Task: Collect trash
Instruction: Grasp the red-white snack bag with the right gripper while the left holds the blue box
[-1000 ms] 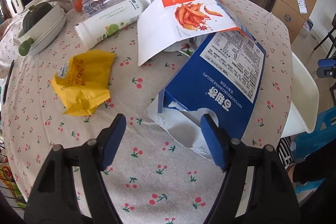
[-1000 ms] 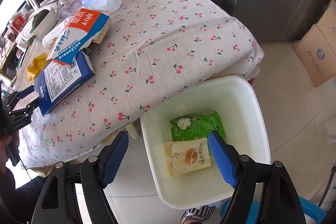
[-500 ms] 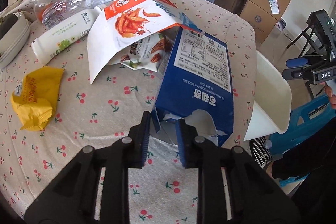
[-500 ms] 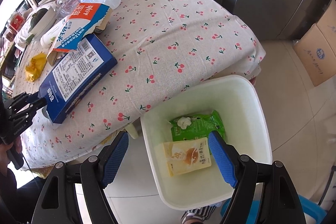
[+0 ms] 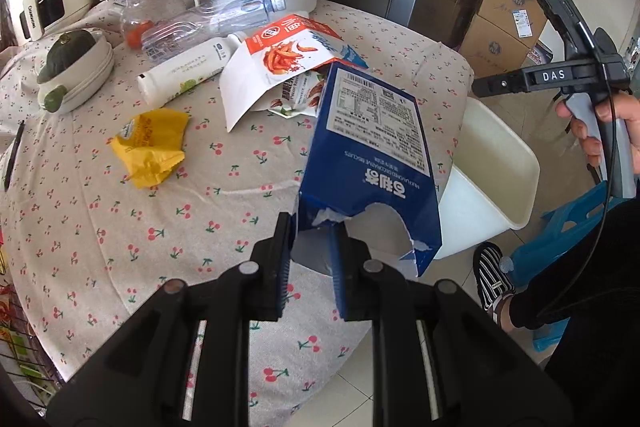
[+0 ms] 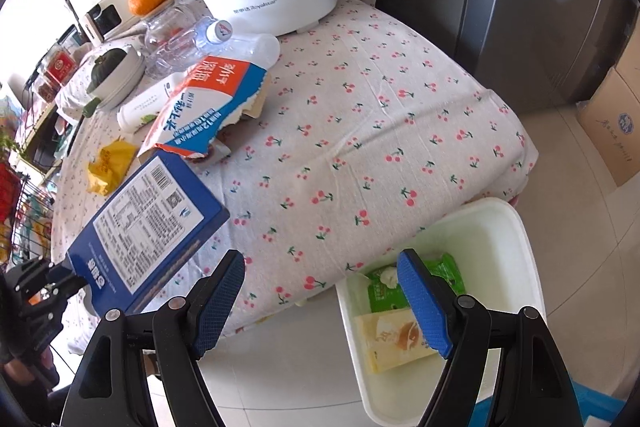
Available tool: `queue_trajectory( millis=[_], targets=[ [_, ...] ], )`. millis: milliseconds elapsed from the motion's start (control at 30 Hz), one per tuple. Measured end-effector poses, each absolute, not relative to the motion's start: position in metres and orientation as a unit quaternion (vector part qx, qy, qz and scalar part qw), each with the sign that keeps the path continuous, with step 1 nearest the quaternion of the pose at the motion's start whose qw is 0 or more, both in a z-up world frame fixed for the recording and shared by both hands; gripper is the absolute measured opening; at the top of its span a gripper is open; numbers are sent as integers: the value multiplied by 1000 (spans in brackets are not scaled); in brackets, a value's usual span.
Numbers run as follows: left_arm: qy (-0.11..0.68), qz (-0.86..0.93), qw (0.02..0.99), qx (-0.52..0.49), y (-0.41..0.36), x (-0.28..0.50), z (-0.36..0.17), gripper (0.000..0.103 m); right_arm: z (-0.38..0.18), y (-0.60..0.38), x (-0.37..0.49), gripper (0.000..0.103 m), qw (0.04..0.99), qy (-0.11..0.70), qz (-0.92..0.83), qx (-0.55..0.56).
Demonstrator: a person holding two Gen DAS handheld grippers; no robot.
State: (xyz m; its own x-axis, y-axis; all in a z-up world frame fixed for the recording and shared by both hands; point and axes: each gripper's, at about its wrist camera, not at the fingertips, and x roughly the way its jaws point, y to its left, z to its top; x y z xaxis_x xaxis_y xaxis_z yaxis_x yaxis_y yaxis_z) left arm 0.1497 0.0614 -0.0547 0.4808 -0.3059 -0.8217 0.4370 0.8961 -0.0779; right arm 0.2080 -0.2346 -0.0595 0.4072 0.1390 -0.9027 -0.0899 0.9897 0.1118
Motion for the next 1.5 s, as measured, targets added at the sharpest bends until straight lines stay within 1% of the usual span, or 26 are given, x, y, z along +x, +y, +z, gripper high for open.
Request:
queue_trajectory(
  millis=[300,433,567,600,667,700,733,767,800,833,967,1133,1333,1500],
  targets=[
    [445,-125,887,12,132,127,-46,20,-67,-152,230,80,865,492,83,-62],
    [434,-80,897,-20,156,122,-43,20,-74,-109,236,80,875,461,89,-120],
    [425,-60,902,-42,167,122,-40,20,-85,-73,241,77,882,425,79,-185],
    [424,-55,903,-44,167,123,-40,20,-88,-67,244,75,884,417,74,-199],
    [422,-49,904,-46,167,124,-40,20,-92,-58,250,60,885,401,61,-228],
    [421,-47,904,-47,168,124,-40,20,-93,-55,253,56,887,392,57,-236],
    [421,-46,905,-48,167,125,-40,20,-93,-54,255,50,889,385,58,-240],
    [420,-46,905,-50,168,125,-40,20,-93,-54,257,40,891,380,61,-242],
    [418,-46,906,-53,168,126,-39,20,-93,-55,259,34,892,375,63,-244],
    [416,-45,906,-55,168,127,-38,20,-91,-56,259,19,894,371,68,-244],
    [406,-36,911,-63,167,130,-34,20,-74,-66,256,10,910,334,66,-236],
    [402,-30,912,-79,163,134,-33,20,-38,-91,253,3,929,317,69,-178],
    [396,-41,913,-86,146,139,-29,20,-7,-124,244,2,940,308,67,-133],
    [394,-68,913,-79,119,146,-27,20,7,-148,228,2,940,304,68,-142]
  ],
)
